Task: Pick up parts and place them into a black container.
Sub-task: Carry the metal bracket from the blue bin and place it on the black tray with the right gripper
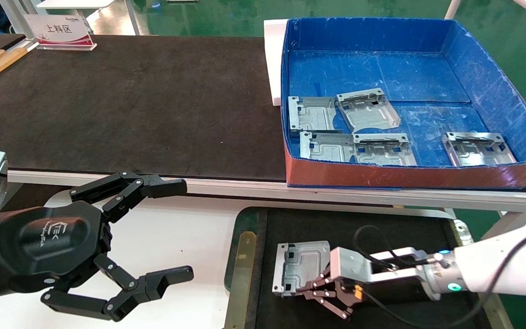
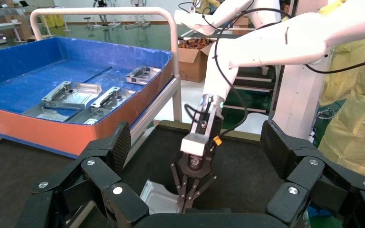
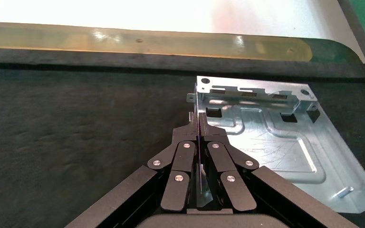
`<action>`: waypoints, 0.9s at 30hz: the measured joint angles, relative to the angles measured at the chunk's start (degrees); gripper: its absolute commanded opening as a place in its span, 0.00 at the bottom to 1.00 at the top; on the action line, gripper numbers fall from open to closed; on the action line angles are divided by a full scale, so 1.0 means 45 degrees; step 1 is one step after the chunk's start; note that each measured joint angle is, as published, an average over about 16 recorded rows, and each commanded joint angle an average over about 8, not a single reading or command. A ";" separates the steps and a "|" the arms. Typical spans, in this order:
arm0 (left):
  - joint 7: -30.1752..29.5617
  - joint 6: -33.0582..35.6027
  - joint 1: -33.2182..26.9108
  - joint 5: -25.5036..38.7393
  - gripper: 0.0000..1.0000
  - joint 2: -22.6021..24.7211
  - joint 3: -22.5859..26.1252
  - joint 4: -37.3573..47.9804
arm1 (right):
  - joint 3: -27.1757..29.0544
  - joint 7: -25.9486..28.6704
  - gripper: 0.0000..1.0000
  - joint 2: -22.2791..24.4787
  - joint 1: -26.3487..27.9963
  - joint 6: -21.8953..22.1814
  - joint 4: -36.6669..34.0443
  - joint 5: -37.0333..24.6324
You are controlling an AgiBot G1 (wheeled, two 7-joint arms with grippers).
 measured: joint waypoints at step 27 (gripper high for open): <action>0.0000 0.0000 0.0000 0.0000 1.00 0.0000 0.0000 0.0000 | -0.0117 -0.1844 0.00 -0.2010 0.1209 0.1651 -0.3713 -0.0358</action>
